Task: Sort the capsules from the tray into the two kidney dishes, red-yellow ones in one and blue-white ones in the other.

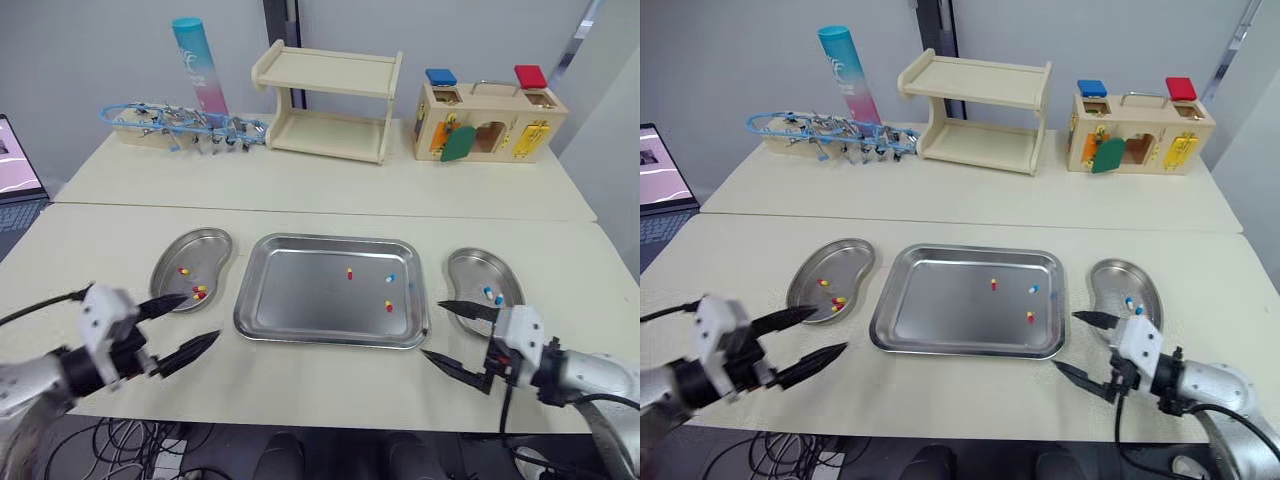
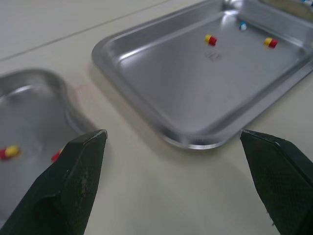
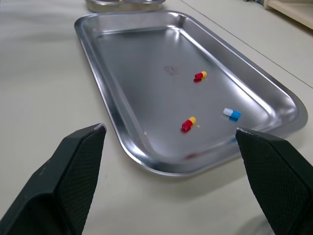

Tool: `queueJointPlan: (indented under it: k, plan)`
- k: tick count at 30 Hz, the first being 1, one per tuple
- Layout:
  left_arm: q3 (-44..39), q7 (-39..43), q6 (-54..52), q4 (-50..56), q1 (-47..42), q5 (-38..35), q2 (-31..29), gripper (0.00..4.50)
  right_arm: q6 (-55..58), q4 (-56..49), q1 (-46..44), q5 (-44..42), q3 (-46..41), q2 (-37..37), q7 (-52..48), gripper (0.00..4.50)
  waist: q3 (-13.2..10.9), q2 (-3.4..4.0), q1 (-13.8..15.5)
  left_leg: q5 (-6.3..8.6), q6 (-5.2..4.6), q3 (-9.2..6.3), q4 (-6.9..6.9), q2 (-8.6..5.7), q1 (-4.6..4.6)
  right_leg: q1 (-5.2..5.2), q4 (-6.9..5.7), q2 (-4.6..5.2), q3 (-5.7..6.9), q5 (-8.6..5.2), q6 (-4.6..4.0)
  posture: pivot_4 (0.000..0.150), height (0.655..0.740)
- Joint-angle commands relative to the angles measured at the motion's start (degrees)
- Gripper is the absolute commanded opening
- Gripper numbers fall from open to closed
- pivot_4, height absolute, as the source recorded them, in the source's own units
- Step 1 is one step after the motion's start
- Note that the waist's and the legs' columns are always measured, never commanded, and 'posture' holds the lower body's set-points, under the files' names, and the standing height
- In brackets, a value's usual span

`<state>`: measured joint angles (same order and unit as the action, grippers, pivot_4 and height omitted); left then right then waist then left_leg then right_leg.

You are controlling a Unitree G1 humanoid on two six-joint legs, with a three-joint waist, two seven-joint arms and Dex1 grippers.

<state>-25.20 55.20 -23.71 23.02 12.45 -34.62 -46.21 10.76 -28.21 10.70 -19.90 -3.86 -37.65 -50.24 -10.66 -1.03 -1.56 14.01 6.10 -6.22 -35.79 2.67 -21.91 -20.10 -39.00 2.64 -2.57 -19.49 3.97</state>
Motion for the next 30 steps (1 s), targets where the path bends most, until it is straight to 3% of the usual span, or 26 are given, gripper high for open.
queueJointPlan:
  k: [1, 8, 13, 20, 30]
  plan:
    - [8.72, -2.64, -5.19, 1.52, -9.71, 1.00, -1.80, 4.50, 3.38, -4.32, -0.90, 2.02, 2.35, 1.01, 4.59, 4.47, 0.00, 0.01, 0.01, 0.00, 0.00, -0.02, -0.01, 0.00, -0.01, 0.00, -0.01, 0.00, 0.03, 0.00, 0.00, 0.150, 0.7400]
    - [23.83, -1.75, -5.50, -7.38, -27.95, 6.06, 3.60, 4.50, 6.81, -7.13, -0.10, 2.80, 3.24, 2.16, 8.78, 4.47, -0.01, 0.03, -0.36, 0.00, -0.01, -0.01, 0.00, 0.00, -0.04, -0.09, -0.05, -0.03, 0.01, 0.00, 0.00, 0.150, 0.7400]
    - [32.69, 0.24, 0.18, -18.64, -37.24, 13.41, 9.32, 2.98, 8.06, -8.50, 0.40, 3.12, 4.16, 2.98, 10.76, 4.50, -0.01, 0.03, -0.26, 0.00, -0.01, -0.02, -0.04, -0.01, -0.06, -0.08, -0.06, -0.04, 0.02, 0.00, 0.00, 0.150, 0.7400]
    - [38.94, 4.59, 11.69, -39.62, -48.67, 22.04, 16.78, 2.98, 9.54, -10.20, 0.87, 3.49, 5.31, 3.48, 13.03, 4.50, -0.01, 0.02, -0.22, 0.00, -0.01, -0.04, -0.11, -0.04, -0.12, -0.09, -0.06, -0.03, 0.04, 0.01, 0.01, 0.150, 0.7400]
    - [41.64, 8.31, 21.46, -59.25, -58.06, 29.15, 23.60, 2.98, 11.13, -12.02, 1.64, 3.48, 6.37, 3.74, 14.92, 4.50, -0.01, 0.02, -0.26, -0.01, -0.01, -0.06, -0.15, -0.05, -0.15, -0.09, -0.07, -0.03, 0.07, 0.01, 0.01, 0.150, 0.7400]
